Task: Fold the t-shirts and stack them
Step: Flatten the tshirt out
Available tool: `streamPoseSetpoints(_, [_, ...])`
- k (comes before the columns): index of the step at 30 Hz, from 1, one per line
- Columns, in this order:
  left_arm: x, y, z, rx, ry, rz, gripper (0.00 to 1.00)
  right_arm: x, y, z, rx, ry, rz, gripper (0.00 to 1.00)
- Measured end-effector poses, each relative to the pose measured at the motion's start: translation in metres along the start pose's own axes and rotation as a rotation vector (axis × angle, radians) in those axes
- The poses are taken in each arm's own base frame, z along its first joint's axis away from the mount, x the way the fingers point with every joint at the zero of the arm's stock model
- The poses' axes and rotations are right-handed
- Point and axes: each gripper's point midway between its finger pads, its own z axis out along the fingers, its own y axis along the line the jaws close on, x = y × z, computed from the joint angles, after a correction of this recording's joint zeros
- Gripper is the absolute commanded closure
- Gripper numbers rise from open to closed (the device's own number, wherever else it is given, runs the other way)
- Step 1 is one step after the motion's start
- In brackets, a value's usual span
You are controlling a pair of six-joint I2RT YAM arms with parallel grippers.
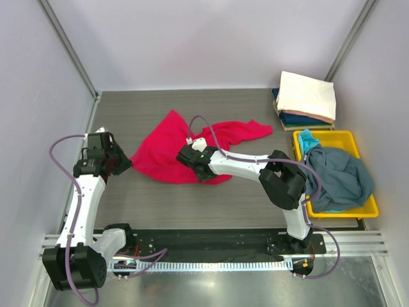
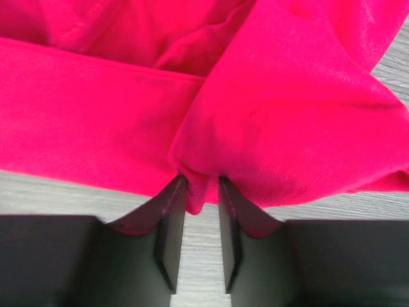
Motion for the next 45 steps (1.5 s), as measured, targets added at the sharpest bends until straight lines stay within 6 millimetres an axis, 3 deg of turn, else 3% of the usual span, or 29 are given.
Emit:
streamPoseSetpoints(8, [-0.001,0.0,-0.001,0.003,-0.006,0.0,0.97,0.004,-0.006,0.006,0.043,0.005,-0.009,0.99])
streamPoseSetpoints(12, [-0.001,0.0,-0.001,0.0,-0.008,0.0,0.98,0.001,-0.013,-0.001,0.059,-0.005,-0.008,0.99])
streamPoseSetpoints(17, [-0.001,0.004,-0.002,-0.022,-0.01,0.001,1.0,-0.025,-0.032,-0.051,0.01,-0.096,0.058,0.99])
streamPoseSetpoints(21, [-0.004,0.003,-0.018,-0.027,-0.029,-0.002,1.0,-0.059,-0.073,-0.125,-0.08,-0.25,0.205,0.99])
streamPoseSetpoints(24, [-0.027,-0.012,-0.052,0.016,-0.112,-0.002,1.0,-0.083,-0.118,-0.186,-0.115,-0.405,0.341,0.99])
streamPoseSetpoints(27, [-0.06,-0.034,-0.101,0.08,-0.237,0.002,1.0,-0.093,-0.166,-0.251,-0.116,-0.56,0.463,0.99])
streamPoseSetpoints(31, [-0.102,-0.059,-0.187,0.174,-0.457,0.004,1.0,-0.097,-0.215,-0.326,-0.157,-0.732,0.61,0.99])
streamPoseSetpoints(35, [-0.128,-0.076,-0.282,0.272,-0.677,0.0,1.0,-0.083,-0.268,-0.391,-0.206,-0.883,0.754,0.99])
streamPoseSetpoints(38, [-0.132,-0.08,-0.355,0.369,-0.837,-0.012,1.0,-0.069,-0.302,-0.436,-0.273,-0.984,0.844,0.99])
streamPoseSetpoints(42, [-0.125,-0.073,-0.411,0.459,-0.969,-0.048,1.0,-0.049,-0.335,-0.484,-0.381,-1.104,0.924,0.99])
streamPoseSetpoints(45, [-0.12,-0.073,-0.444,0.527,-1.037,-0.045,0.99,-0.046,-0.349,-0.514,-0.399,-1.189,0.935,0.99])
